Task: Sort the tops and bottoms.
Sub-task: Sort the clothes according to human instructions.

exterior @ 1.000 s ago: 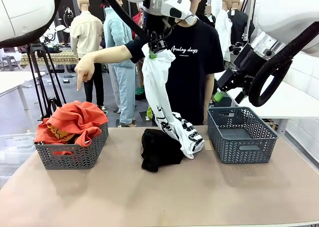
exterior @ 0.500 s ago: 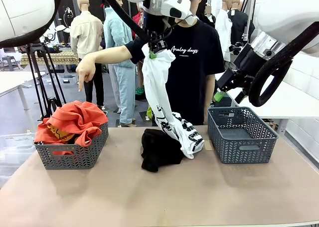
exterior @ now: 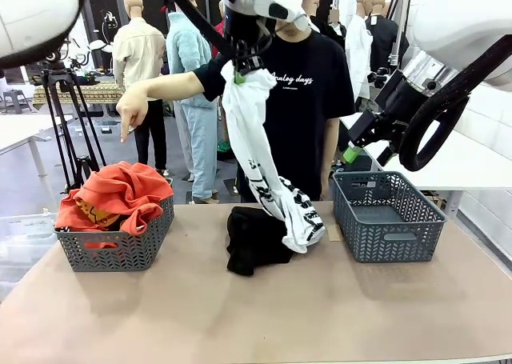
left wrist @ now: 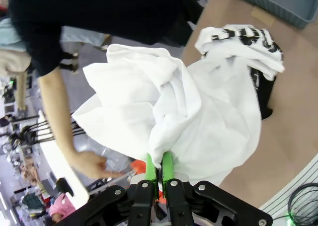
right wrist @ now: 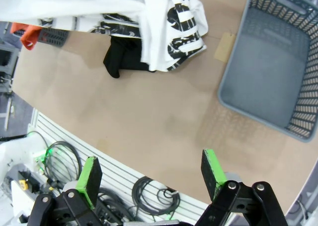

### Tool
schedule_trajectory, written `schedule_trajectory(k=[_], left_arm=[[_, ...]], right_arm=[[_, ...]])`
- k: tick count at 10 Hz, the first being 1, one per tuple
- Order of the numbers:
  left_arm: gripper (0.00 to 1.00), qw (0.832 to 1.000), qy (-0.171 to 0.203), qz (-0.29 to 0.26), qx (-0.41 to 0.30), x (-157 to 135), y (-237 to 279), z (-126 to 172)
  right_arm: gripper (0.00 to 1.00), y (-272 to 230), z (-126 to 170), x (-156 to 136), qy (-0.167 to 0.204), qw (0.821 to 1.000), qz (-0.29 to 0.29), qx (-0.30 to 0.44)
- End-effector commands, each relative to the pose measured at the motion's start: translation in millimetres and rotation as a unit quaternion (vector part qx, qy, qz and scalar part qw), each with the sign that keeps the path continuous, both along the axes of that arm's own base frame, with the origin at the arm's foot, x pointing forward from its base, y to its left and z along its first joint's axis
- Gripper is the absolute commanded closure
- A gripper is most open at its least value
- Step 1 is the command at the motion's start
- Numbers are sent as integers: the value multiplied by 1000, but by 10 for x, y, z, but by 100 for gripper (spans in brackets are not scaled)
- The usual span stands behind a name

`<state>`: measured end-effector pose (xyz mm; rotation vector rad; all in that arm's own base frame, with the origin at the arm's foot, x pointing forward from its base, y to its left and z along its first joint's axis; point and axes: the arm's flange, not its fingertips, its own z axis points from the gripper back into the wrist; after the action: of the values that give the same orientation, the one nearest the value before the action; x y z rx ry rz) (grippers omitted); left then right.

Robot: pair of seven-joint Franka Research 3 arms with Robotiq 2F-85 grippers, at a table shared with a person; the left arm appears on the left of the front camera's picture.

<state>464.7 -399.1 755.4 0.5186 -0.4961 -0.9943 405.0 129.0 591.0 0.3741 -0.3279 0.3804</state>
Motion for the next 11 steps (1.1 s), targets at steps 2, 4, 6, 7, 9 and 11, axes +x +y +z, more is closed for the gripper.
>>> schedule_trajectory(k=[2, 4, 6, 7, 9, 11], left_arm=[[100, 993, -56, 94, 32, -407, 620, 775], [100, 984, -111, 137, 22, -553, 1003, 1182], [100, 991, -80, 110, 20, -607, 986, 1090], [100, 991, -80, 110, 20, -607, 986, 1090], [100, 991, -80, 110, 20, -607, 986, 1090], [100, 990, -78, 116, 25, -579, 943, 1025]], right_arm=[[0, -13, -23, -21, 2, 1000, -1, -3], [0, -13, -23, -21, 2, 1000, -1, -3], [0, -13, -23, -21, 2, 1000, -1, -3], [0, -13, -23, -21, 2, 1000, -1, -3], [0, -13, -23, -21, 2, 1000, -1, -3], [0, -13, -23, -21, 2, 1000, -1, -3]])
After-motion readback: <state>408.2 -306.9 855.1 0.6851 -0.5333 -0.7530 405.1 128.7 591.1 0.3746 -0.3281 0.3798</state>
